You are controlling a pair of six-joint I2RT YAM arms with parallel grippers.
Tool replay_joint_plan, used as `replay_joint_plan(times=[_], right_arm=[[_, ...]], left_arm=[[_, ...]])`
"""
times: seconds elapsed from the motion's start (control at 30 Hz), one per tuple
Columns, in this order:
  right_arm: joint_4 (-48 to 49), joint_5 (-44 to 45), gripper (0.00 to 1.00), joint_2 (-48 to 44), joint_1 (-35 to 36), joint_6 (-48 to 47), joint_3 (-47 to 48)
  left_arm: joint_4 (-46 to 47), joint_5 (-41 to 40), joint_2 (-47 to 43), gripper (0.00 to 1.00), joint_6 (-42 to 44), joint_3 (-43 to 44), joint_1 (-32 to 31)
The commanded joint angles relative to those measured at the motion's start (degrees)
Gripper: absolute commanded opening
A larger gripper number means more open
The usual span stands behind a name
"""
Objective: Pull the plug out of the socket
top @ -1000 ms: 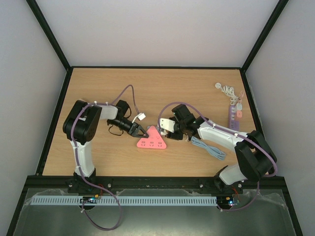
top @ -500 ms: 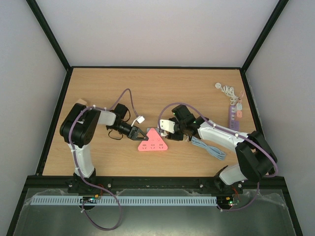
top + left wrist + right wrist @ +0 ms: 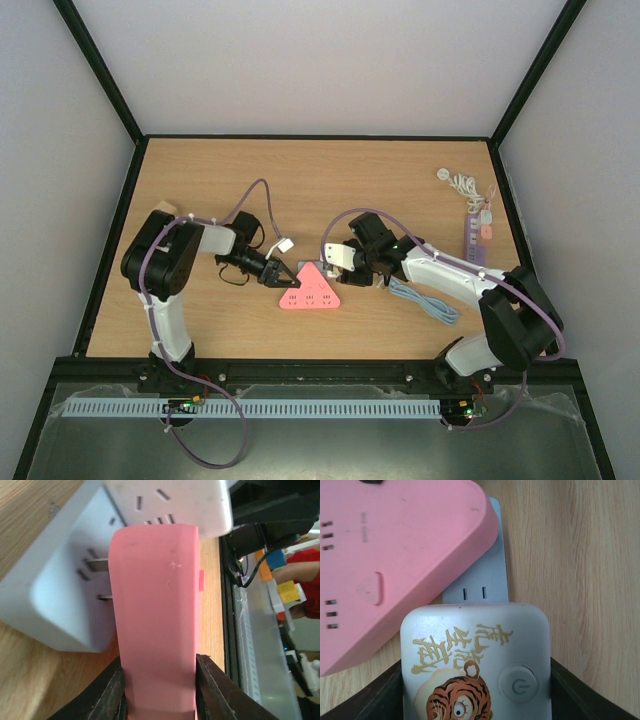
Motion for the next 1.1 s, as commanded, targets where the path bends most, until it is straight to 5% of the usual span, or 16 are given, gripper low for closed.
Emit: replay_joint_plan(times=[0.0, 0.2, 0.63, 1.07], right_arm=[[-3.77, -0.36, 0.16, 2.79, 0.57, 2.02, -0.35], [-3.85, 0.49, 0.14, 3.71, 0.52, 1.72, -0.17], [-3.82, 1.05, 0.14, 3.44, 0.54, 2.4, -0.1], [-3.23, 0.21, 0.15, 3.25, 0.45, 3.28, -0.25]], left_arm=[[4.7, 0.48, -5.22, 0.09, 4.22, -2.77, -2.52], [9.68, -2.1, -8.55, 0.06, 1.02, -5.3, -3.26], [5.51, -4.73, -14.93, 0.03, -2.04, -3.6, 0.37], [-15.03, -3.26, -19.72, 0.03, 10.28, 2.73, 19.91]])
